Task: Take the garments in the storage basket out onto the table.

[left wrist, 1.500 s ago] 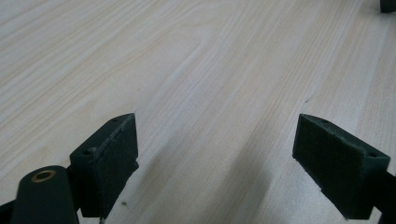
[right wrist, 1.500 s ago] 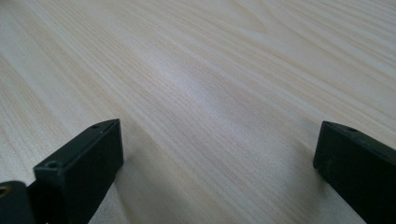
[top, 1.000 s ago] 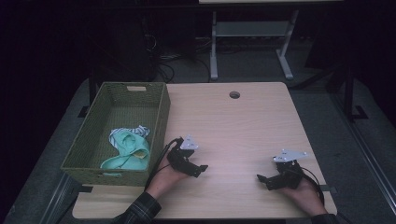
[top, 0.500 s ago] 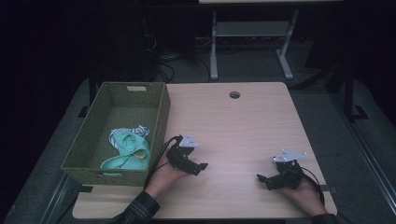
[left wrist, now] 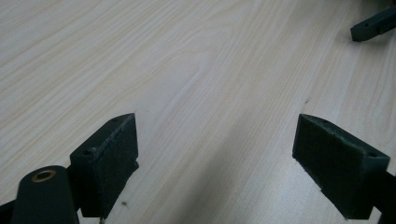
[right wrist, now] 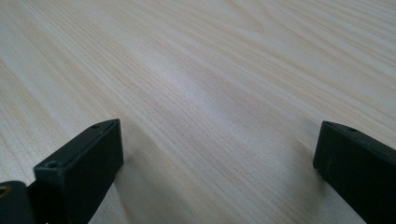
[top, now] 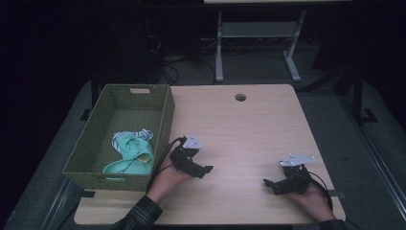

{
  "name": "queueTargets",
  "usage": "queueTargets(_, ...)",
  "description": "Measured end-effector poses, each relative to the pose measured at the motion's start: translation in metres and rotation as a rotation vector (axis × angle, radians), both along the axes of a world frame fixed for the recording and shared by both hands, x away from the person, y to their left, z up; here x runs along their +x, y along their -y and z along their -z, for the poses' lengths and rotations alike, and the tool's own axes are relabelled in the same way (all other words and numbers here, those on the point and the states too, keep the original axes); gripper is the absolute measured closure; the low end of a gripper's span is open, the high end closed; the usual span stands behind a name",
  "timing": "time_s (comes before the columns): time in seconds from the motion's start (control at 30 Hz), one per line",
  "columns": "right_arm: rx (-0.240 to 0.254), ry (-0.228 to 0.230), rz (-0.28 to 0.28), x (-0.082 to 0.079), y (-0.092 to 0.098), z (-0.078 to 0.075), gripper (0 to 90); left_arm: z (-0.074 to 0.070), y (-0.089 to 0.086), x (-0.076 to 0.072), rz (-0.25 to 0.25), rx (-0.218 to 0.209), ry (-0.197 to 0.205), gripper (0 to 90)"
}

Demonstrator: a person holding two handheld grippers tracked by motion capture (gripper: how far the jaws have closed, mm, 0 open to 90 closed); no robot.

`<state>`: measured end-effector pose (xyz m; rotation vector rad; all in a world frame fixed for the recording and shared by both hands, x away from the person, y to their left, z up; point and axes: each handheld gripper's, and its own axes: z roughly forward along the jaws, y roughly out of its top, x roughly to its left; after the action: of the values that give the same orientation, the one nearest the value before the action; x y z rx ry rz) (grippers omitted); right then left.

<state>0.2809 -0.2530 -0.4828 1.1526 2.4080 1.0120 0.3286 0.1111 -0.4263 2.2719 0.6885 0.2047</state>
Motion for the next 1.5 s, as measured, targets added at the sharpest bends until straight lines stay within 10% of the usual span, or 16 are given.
queueTargets(1.5, -0.002, 0.006, 0.014, 0.001, 0.001, 0.000, 1.1, -0.040, -0.001, 0.012, 0.017, 0.008, 0.014, 13.7)
